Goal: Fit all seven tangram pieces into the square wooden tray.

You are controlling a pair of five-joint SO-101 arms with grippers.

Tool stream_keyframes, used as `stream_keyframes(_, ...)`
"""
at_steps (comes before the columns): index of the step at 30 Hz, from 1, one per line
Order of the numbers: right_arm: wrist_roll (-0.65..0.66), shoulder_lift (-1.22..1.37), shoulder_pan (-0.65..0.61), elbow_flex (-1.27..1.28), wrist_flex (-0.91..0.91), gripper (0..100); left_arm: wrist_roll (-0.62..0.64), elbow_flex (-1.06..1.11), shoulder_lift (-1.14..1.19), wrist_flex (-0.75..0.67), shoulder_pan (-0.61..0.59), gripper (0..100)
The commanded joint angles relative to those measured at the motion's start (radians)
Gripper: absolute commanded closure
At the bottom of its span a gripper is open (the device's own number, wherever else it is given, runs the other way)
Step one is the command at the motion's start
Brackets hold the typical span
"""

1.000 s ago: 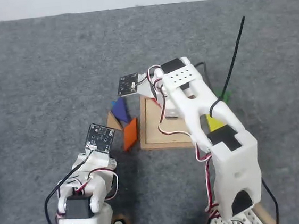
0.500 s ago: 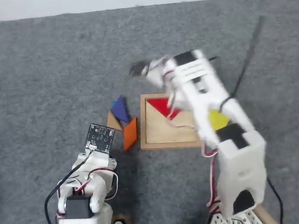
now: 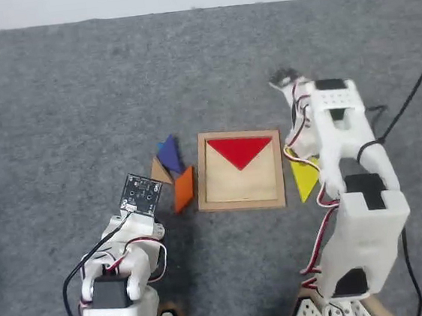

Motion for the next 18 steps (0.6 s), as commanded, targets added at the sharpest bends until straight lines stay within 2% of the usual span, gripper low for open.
stream_keyframes(1,-0.193,-0.062,-0.056,0.037,-0.005,58.3,0.008,-0.012,-0.017,0.003,-0.003,98)
stream_keyframes(5,-0.397,-0.064,-0.062,0.069,-0.01,60.8,0.008,-0.012,-0.017,0.003,-0.003,98)
stream_keyframes(10,-0.482,-0.054,-0.045,0.069,-0.013,75.5,0.008,-0.012,-0.017,0.003,-0.003,98)
stream_keyframes(12,-0.468,-0.054,-0.054,0.078,-0.027,77.9,0.008,-0.012,-0.017,0.003,-0.003,98)
stream_keyframes(14,-0.433,-0.062,-0.064,0.097,-0.036,75.3,0.008,-0.012,-0.017,0.003,-0.003,98)
stream_keyframes(18,-0.416,-0.067,-0.096,0.112,-0.045,62.8,0.008,-0.012,-0.017,0.003,-0.003,98)
